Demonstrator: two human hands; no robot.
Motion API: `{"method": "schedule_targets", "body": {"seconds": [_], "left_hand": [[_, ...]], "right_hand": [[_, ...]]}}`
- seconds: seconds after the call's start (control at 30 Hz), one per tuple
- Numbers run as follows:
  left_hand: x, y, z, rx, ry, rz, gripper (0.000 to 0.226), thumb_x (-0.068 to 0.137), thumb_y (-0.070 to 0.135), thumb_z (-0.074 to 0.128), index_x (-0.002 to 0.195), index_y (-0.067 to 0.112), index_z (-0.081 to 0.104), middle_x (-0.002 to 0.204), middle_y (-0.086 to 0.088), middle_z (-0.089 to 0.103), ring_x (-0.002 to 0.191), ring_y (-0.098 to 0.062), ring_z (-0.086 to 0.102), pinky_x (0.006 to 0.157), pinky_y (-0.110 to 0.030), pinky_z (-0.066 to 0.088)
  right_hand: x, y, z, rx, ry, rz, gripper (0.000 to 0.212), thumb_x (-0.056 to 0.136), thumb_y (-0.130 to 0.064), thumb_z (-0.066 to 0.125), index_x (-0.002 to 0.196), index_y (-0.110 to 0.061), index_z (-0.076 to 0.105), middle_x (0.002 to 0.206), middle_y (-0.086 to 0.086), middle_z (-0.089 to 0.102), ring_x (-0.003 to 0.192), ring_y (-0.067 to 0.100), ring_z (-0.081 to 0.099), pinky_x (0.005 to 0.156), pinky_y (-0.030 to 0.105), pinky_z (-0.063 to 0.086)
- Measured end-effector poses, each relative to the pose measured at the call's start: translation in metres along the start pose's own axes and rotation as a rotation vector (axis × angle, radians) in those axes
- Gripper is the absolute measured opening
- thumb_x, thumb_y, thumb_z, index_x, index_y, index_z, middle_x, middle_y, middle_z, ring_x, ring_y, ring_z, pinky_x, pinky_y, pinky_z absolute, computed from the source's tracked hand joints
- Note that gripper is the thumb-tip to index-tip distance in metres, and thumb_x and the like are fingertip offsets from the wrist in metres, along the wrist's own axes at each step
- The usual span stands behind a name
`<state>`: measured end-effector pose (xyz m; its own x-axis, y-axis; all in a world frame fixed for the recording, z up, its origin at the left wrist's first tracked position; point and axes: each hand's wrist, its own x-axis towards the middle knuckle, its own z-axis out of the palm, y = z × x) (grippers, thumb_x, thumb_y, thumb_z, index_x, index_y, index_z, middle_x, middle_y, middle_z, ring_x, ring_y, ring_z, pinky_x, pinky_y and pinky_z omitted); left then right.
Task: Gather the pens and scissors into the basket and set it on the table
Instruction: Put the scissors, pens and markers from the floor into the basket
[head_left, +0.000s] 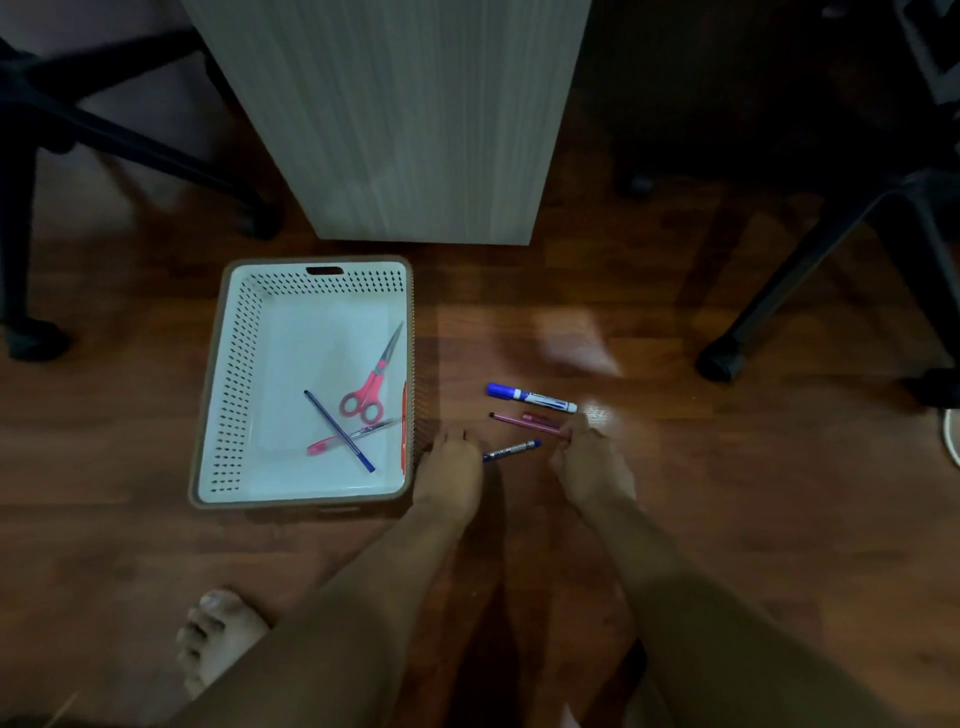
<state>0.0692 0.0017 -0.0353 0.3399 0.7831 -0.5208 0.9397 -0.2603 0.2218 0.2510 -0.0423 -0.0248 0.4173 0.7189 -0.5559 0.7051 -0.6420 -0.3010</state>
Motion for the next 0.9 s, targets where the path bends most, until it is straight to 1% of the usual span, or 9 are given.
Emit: {"method": "schedule_targets", "body": {"seconds": [0.13, 0.23, 0.33, 0.5, 0.6, 0.67, 0.77, 0.83, 0.9], "left_hand": [[-0.005, -0.003, 0.001, -0.105, -0.058, -0.132, 0.036, 0.102, 0.005, 0.055, 0.136, 0.005, 0.069, 0.140, -0.019, 0.064, 0.126, -0.036, 0.066, 0.109, -0.044, 0.055], [-0.011, -0.005, -0.002, -0.340, -0.135, -0.197, 0.031, 0.099, 0.016, 0.068, 0.128, 0.010, 0.073, 0.130, -0.015, 0.073, 0.119, -0.034, 0.071, 0.101, -0.038, 0.057], [-0.012, -0.006, -0.009, -0.623, -0.195, -0.199, 0.012, 0.098, 0.024, 0.072, 0.109, 0.020, 0.072, 0.113, -0.005, 0.076, 0.106, -0.026, 0.073, 0.092, -0.036, 0.055], [-0.005, -0.025, -0.048, -0.870, -0.026, -0.161, 0.015, 0.098, 0.030, 0.074, 0.109, 0.019, 0.072, 0.103, 0.000, 0.077, 0.099, -0.023, 0.074, 0.086, -0.033, 0.053], [-0.007, -0.048, -0.070, -1.037, 0.157, -0.216, 0.009, 0.096, 0.028, 0.076, 0.100, 0.023, 0.071, 0.083, 0.004, 0.076, 0.079, -0.016, 0.076, 0.078, -0.028, 0.053], [-0.010, -0.069, -0.077, -1.093, 0.246, -0.277, 0.013, 0.094, 0.029, 0.078, 0.101, 0.019, 0.073, 0.085, 0.002, 0.076, 0.080, -0.017, 0.076, 0.081, -0.031, 0.057], [-0.012, -0.098, -0.079, -1.096, 0.271, -0.408, 0.025, 0.093, 0.028, 0.079, 0.110, 0.011, 0.074, 0.103, -0.010, 0.078, 0.106, -0.031, 0.076, 0.098, -0.041, 0.060], [-0.016, -0.117, -0.074, -0.961, 0.278, -0.494, 0.021, 0.092, 0.031, 0.078, 0.104, 0.014, 0.074, 0.103, -0.002, 0.077, 0.102, -0.026, 0.073, 0.090, -0.032, 0.054], [-0.021, -0.132, -0.067, -0.861, 0.278, -0.553, 0.020, 0.092, 0.031, 0.078, 0.102, 0.014, 0.074, 0.100, 0.000, 0.073, 0.098, -0.025, 0.071, 0.082, -0.029, 0.048]], "right_hand": [[-0.003, -0.003, 0.005, -0.004, 0.004, 0.006, 0.036, 0.096, -0.018, 0.056, 0.132, -0.021, 0.057, 0.128, 0.012, 0.069, 0.119, 0.038, 0.067, 0.093, 0.044, 0.055], [-0.006, -0.007, 0.009, -0.009, 0.018, 0.034, 0.037, 0.096, -0.018, 0.057, 0.133, -0.019, 0.055, 0.130, 0.012, 0.068, 0.119, 0.039, 0.068, 0.093, 0.044, 0.055], [-0.008, -0.014, 0.011, 0.002, 0.044, 0.010, 0.050, 0.095, -0.015, 0.055, 0.145, -0.019, 0.046, 0.133, 0.013, 0.066, 0.119, 0.041, 0.068, 0.094, 0.048, 0.056], [-0.008, -0.030, 0.015, -0.082, -0.002, -0.006, 0.042, 0.099, -0.017, 0.056, 0.140, -0.015, 0.053, 0.138, 0.014, 0.066, 0.122, 0.039, 0.069, 0.096, 0.048, 0.056], [-0.012, -0.037, 0.019, -0.206, 0.000, -0.005, 0.037, 0.101, -0.012, 0.049, 0.136, -0.012, 0.061, 0.131, 0.014, 0.071, 0.120, 0.038, 0.071, 0.095, 0.048, 0.058], [-0.015, -0.042, 0.024, -0.301, -0.025, -0.011, 0.035, 0.103, -0.012, 0.050, 0.135, -0.010, 0.065, 0.131, 0.013, 0.072, 0.121, 0.037, 0.071, 0.096, 0.047, 0.059], [-0.020, -0.049, 0.026, -0.348, -0.058, -0.007, 0.034, 0.097, -0.015, 0.061, 0.130, -0.007, 0.070, 0.128, 0.014, 0.073, 0.119, 0.036, 0.072, 0.096, 0.045, 0.060], [-0.023, -0.057, 0.024, -0.284, -0.071, -0.005, 0.032, 0.088, -0.020, 0.071, 0.118, -0.008, 0.075, 0.119, 0.014, 0.076, 0.112, 0.037, 0.074, 0.093, 0.043, 0.061], [-0.022, -0.068, 0.018, -0.174, -0.057, -0.010, 0.032, 0.083, -0.027, 0.076, 0.110, -0.009, 0.076, 0.112, 0.015, 0.077, 0.106, 0.037, 0.075, 0.088, 0.041, 0.060]]}}
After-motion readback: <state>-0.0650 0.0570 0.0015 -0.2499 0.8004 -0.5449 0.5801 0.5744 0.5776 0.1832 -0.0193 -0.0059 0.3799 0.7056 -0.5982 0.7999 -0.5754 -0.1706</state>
